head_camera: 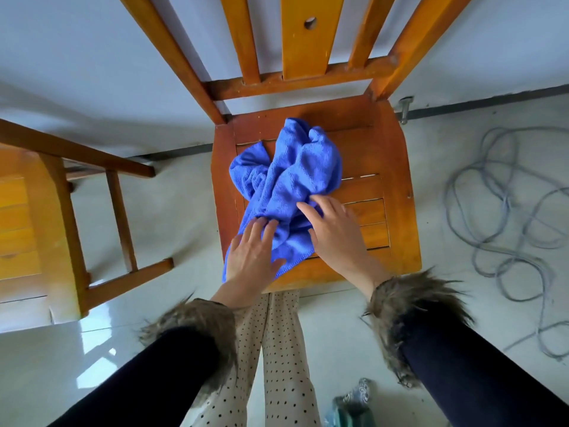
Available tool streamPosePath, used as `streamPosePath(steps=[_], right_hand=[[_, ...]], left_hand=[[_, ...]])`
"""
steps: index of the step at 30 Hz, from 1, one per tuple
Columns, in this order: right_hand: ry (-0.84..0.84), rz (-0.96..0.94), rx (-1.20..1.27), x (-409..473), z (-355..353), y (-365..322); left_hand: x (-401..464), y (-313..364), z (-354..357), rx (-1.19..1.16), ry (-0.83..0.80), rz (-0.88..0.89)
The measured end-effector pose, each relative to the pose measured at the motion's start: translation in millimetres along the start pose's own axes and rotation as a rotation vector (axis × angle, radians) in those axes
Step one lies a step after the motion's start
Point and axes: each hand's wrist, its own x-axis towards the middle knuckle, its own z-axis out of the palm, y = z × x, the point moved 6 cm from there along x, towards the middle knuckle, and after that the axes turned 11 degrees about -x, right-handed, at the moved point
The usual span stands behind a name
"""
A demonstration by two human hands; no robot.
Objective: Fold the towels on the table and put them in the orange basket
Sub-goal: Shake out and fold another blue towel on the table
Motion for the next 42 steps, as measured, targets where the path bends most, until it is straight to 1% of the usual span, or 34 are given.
streamPosePath(steps=[2,4,7,9,11,14,15,17,18,19,21,22,23,24,26,28,29,31,33,34,35,36,38,39,40,42], right_hand=[[0.019,-0.060,-0.042,7.2,3.5,-5.8],[0.006,-0.073,-0.096,15.4,7.2,-8.4],[-0.009,-0.075,-0.177,26.4,9.2,-12.5],[-0.007,-0.087,-0.207,32.7,9.9,-15.1],[0.025,-0.075,-0.225,38.2,12.0,-15.3],[0.138,-0.046,-0.229,46.5,8.6,-11.7],[0.164,-0.049,-0.215,48.2,7.2,-8.9],[0.184,-0.062,-0.140,48.8,-1.3,-4.8],[0.174,-0.054,-0.057,47.1,-8.0,-3.1],[0.151,-0.032,0.049,45.5,-16.2,-1.4],[0.067,0.007,0.246,41.8,-29.4,1.0],[0.054,0.011,0.308,40.2,-35.8,1.8],[0.071,0.011,0.351,39.1,-43.1,3.5],[0.102,0.016,0.380,40.0,-49.8,7.0],[0.165,0.042,0.374,44.7,-58.4,17.0],[0.192,0.083,0.330,49.4,-58.6,24.3],[0.192,0.110,0.311,50.0,-55.6,26.3],[0.216,0.134,0.236,45.4,-47.3,25.9],[0.265,0.090,0.088,35.9,-39.4,16.0],[0.275,0.059,0.026,30.9,-33.4,8.6],[0.272,0.036,-0.021,26.1,-27.2,1.7],[0.261,0.033,-0.058,23.2,-21.9,-3.2],[0.251,0.089,-0.116,25.7,-16.7,-3.7],[0.257,0.131,-0.144,30.1,-16.9,-1.0],[0.270,0.168,-0.172,35.3,-18.7,2.1],[0.316,0.214,-0.211,45.7,-24.6,6.4]], left_hand=[[7.6,-2.7,-1.6,0.095,0.105,0.037],[13.8,-8.4,-3.4,0.157,0.220,0.052],[18.8,-16.6,-15.3,0.126,0.348,0.081],[18.4,-23.6,-23.0,0.098,0.391,0.109],[17.9,-31.3,-26.9,0.027,0.375,0.142],[20.5,-38.3,-34.5,-0.172,0.310,0.140],[21.4,-41.1,-39.0,-0.287,0.293,0.088],[19.4,-47.8,-52.1,-0.546,0.273,-0.074],[17.3,-50.0,-59.4,-0.676,0.260,-0.124],[15.2,-50.7,-66.8,-0.796,0.236,-0.135],[12.7,-42.6,-81.7,-0.965,0.130,-0.090],[13.6,-37.8,-87.2,-0.989,0.076,-0.067],[15.7,-33.9,-91.5,-0.986,0.047,-0.058],[20.0,-31.8,-95.5,-0.960,0.051,-0.060],[34.1,-34.8,-101.6,-0.829,0.137,-0.090],[44.4,-41.2,-103.0,-0.619,0.240,-0.117],[46.6,-41.6,-101.8,-0.545,0.266,-0.095],[47.5,-34.0,-90.9,-0.420,0.245,0.008],[46.1,-22.5,-75.0,-0.234,0.187,0.101],[46.1,-19.7,-69.0,-0.190,0.186,0.124],[46.8,-19.2,-66.9,-0.205,0.213,0.120],[48.5,-20.4,-68.7,-0.268,0.267,0.096],[54.6,-24.1,-77.6,-0.395,0.403,0.032],[59.9,-25.8,-81.7,-0.406,0.439,0.000],[67.1,-27.4,-84.3,-0.369,0.436,-0.032],[81.5,-31.3,-83.7,-0.216,0.348,-0.084]])
